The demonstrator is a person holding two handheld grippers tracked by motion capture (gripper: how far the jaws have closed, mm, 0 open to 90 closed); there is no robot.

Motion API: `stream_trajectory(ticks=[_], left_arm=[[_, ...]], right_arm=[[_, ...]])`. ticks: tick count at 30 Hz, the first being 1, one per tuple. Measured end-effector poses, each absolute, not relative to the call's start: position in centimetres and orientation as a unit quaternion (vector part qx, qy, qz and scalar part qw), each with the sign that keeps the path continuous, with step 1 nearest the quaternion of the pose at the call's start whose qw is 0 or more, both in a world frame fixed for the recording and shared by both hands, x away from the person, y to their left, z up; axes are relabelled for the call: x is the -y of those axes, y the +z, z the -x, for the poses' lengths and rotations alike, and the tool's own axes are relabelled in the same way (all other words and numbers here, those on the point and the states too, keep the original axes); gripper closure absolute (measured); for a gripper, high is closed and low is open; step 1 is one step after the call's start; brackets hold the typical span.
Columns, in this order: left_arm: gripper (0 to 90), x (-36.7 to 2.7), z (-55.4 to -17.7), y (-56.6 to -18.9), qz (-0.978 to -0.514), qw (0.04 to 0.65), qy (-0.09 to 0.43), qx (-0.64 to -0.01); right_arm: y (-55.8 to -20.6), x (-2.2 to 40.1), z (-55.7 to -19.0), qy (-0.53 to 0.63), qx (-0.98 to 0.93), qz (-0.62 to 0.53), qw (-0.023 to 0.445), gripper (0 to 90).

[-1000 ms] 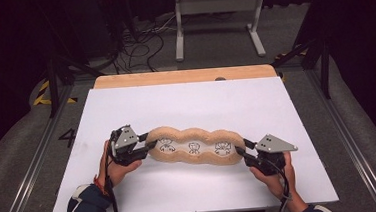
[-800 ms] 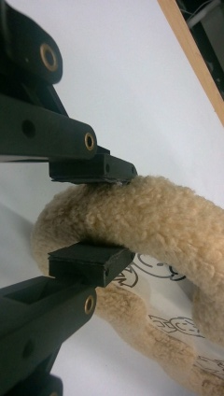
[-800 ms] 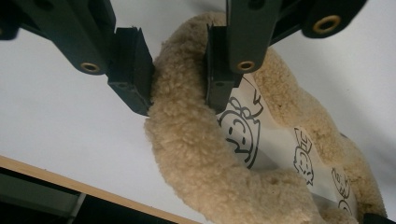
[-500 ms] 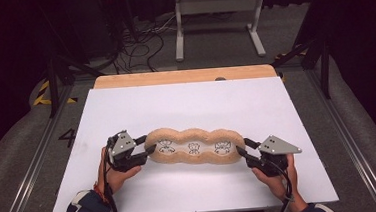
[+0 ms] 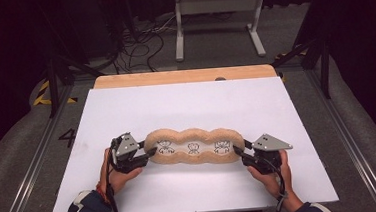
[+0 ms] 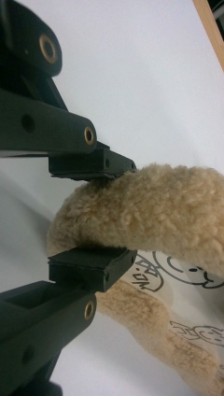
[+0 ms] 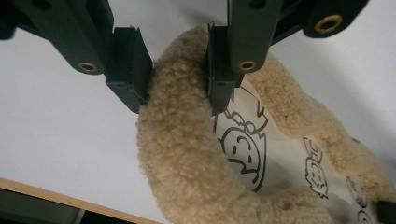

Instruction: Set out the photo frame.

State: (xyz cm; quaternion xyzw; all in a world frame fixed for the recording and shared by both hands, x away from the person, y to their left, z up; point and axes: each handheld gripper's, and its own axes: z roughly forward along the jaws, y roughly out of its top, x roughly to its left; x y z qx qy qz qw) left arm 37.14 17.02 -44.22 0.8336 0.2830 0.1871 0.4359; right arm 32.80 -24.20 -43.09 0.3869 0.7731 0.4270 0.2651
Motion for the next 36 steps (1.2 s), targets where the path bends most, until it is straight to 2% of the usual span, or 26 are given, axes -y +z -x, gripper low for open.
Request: stream_trajectory(ticks=[17, 23, 25, 31, 33, 36], left_arm=[[60.1, -17.7, -37.1, -44.3, -0.827, 0.437, 0.197, -0.294], [59.1, -17.7, -37.0, -44.1, -0.829, 0.435, 0.200, -0.288], [57.2, -17.8, -36.8, -43.9, -0.828, 0.438, 0.203, -0.286], [44.9, -18.6, -36.2, -43.3, -0.822, 0.446, 0.213, -0.284], [37.4, -19.0, -35.8, -43.1, -0.823, 0.439, 0.223, -0.282], [32.5, -19.3, -35.5, -43.0, -0.823, 0.436, 0.229, -0.284]], right_arm=[[-43.1, 22.7, -34.6, 0.407, -0.780, -0.371, 0.297, 62.9], [-42.7, 23.0, -34.6, 0.408, -0.788, -0.363, 0.284, 57.4], [-42.5, 23.0, -34.5, 0.407, -0.790, -0.361, 0.284, 54.4], [-41.6, 23.3, -34.2, 0.404, -0.795, -0.352, 0.284, 47.5], [-41.4, 23.4, -34.2, 0.401, -0.798, -0.351, 0.282, 42.3], [-41.3, 23.6, -34.1, 0.400, -0.800, -0.350, 0.279, 37.9]])
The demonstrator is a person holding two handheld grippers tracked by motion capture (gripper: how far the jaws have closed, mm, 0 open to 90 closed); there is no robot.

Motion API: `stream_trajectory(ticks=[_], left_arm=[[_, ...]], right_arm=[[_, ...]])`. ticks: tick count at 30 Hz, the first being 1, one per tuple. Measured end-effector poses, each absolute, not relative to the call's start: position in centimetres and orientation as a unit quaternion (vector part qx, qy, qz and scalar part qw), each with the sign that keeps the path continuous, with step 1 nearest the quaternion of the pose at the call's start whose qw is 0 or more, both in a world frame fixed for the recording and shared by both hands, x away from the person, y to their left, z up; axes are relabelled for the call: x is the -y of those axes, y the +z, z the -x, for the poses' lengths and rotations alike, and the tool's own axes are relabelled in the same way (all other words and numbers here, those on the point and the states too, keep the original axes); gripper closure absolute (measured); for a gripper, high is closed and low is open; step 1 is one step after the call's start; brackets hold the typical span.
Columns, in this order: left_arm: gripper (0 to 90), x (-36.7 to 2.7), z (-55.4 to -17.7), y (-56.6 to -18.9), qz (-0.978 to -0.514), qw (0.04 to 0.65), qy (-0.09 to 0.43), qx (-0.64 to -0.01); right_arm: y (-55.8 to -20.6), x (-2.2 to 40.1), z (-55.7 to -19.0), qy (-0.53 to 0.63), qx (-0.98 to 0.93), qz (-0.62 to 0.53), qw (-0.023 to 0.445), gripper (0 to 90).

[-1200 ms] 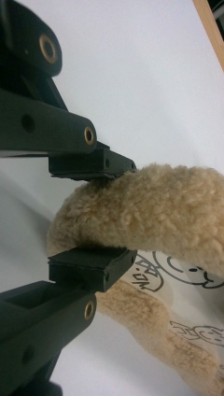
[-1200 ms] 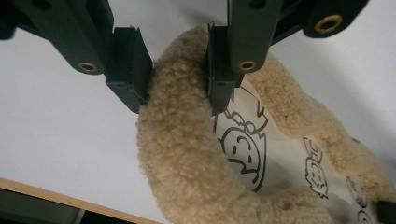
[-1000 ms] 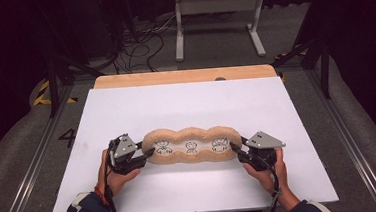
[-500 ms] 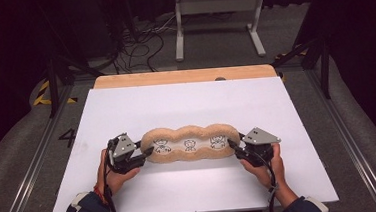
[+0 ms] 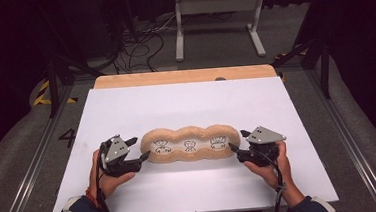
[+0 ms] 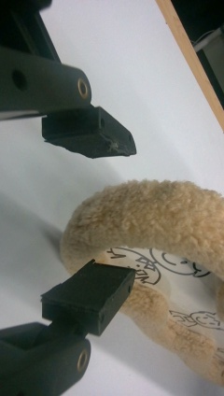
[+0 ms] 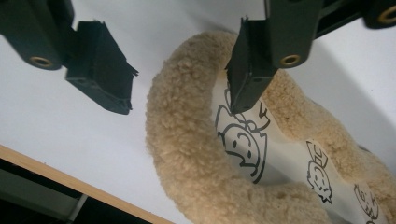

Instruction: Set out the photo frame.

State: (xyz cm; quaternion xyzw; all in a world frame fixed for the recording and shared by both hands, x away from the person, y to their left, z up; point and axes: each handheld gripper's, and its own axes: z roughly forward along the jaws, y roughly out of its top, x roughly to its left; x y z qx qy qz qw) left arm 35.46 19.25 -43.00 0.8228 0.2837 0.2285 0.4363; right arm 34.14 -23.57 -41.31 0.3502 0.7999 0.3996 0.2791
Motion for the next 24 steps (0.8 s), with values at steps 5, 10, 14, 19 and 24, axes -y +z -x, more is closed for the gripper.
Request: stream_trajectory(ticks=[5, 10, 14, 19, 24], left_arm=[[24.6, -19.9, -35.2, -42.8, -0.820, 0.432, 0.236, -0.290], [19.5, -20.3, -35.1, -42.9, -0.825, 0.425, 0.234, -0.290], [16.8, -20.6, -34.9, -42.8, -0.825, 0.427, 0.232, -0.288], [13.6, -21.0, -34.8, -42.9, -0.828, 0.426, 0.228, -0.284], [11.8, -21.6, -34.4, -43.0, -0.829, 0.425, 0.227, -0.283]], right_arm=[[-41.1, 24.0, -34.3, 0.392, -0.802, -0.355, 0.278, 28.8], [-41.0, 24.3, -34.3, 0.397, -0.800, -0.356, 0.274, 22.9], [-41.0, 24.3, -34.2, 0.395, -0.802, -0.355, 0.273, 17.5], [-41.1, 24.6, -34.0, 0.402, -0.805, -0.348, 0.263, 13.6], [-41.3, 24.7, -33.8, 0.387, -0.813, -0.342, 0.269, 13.3]])
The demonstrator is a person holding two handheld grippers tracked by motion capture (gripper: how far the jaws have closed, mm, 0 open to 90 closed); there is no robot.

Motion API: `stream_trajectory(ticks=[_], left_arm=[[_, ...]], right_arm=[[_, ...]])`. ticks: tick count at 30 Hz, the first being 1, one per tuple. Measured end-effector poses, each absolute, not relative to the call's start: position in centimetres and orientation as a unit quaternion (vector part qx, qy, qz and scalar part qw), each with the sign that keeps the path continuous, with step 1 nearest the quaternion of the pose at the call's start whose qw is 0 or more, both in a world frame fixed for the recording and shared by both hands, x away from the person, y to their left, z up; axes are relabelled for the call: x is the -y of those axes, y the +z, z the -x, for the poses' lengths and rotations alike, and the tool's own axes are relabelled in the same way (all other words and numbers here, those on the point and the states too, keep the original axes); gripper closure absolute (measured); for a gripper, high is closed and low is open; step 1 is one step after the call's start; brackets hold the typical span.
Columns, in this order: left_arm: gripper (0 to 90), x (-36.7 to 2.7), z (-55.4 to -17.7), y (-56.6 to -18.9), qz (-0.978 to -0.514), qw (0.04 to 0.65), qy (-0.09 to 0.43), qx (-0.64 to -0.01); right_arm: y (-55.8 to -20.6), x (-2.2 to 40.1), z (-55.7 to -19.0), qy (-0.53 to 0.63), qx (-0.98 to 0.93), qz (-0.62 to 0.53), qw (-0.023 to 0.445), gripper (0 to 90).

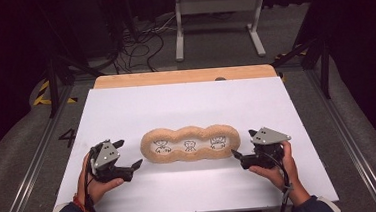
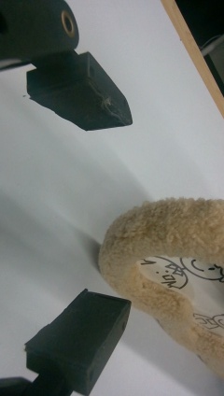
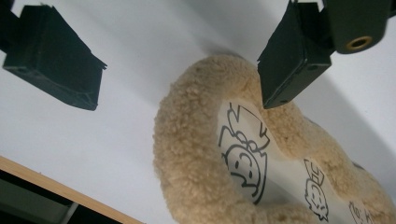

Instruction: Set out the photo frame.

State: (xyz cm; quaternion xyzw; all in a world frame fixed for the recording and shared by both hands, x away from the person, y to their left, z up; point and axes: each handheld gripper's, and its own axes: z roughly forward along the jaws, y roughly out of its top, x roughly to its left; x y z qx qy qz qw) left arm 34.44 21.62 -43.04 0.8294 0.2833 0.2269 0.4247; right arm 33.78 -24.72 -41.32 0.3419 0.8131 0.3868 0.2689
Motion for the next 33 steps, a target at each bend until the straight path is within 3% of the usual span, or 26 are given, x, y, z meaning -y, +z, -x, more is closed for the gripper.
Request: stream_trajectory(ticks=[19, 33], left_arm=[[11.1, -23.2, -33.4, -43.5, -0.837, 0.409, 0.229, -0.283], [10.5, -24.8, -32.0, -44.3, -0.846, 0.381, 0.241, -0.286]], right_arm=[[-41.5, 24.8, -32.8, 0.358, -0.824, -0.329, 0.291, 14.1], [-42.0, 27.0, -31.7, 0.351, -0.817, -0.346, 0.299, 15.3]])
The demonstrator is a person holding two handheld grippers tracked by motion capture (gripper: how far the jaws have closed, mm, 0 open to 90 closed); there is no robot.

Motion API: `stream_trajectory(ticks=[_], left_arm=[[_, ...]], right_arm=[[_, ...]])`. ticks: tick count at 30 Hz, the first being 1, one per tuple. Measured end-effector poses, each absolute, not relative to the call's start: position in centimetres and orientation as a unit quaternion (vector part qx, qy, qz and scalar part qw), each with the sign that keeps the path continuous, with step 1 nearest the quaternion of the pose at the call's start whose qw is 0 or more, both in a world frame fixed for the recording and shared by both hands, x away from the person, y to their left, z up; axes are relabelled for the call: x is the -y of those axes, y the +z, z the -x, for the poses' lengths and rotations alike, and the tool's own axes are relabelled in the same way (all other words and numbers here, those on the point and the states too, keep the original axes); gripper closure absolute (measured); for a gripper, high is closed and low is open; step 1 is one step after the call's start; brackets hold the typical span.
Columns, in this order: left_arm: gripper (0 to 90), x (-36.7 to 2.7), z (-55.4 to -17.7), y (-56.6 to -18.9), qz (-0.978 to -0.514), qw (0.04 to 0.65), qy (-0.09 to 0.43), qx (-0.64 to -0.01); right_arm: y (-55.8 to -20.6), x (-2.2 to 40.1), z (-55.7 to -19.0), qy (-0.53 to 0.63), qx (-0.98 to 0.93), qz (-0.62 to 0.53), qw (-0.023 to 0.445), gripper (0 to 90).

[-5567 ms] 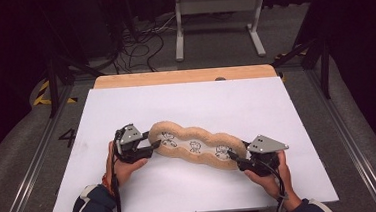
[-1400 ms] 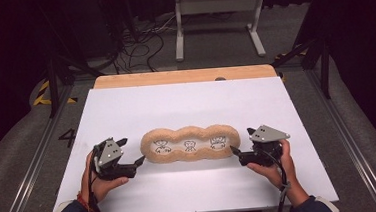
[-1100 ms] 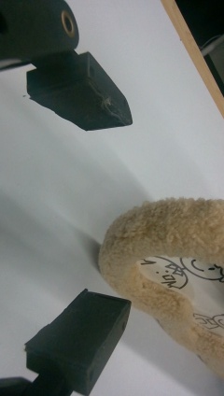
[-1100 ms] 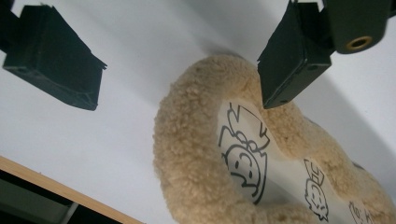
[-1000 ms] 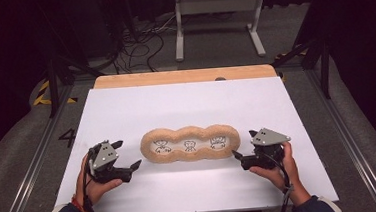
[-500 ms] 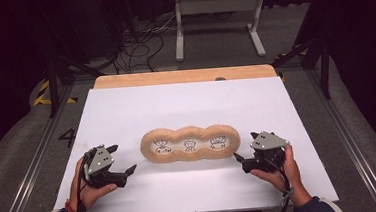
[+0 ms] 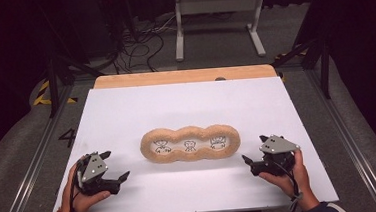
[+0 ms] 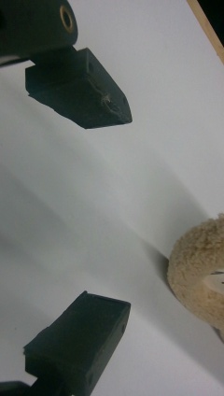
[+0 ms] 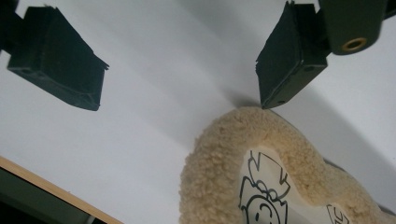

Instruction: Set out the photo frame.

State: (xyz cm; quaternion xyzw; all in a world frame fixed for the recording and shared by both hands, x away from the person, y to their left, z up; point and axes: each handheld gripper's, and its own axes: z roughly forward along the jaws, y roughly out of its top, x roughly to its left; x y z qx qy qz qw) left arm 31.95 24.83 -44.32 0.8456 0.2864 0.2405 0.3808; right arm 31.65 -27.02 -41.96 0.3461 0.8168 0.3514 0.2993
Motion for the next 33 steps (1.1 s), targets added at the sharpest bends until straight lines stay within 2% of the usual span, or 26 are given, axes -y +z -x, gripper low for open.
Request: stream_trajectory(ticks=[18, 33], left_arm=[[9.8, -27.5, -30.4, -45.0, -0.826, 0.400, 0.234, -0.321], [9.9, -30.1, -28.9, -45.5, -0.787, 0.469, 0.215, -0.338]], right_arm=[[-43.2, 31.2, -29.6, 0.361, -0.794, -0.384, 0.304, 13.7], [-44.7, 34.0, -26.9, 0.414, -0.749, -0.411, 0.313, 12.7]])
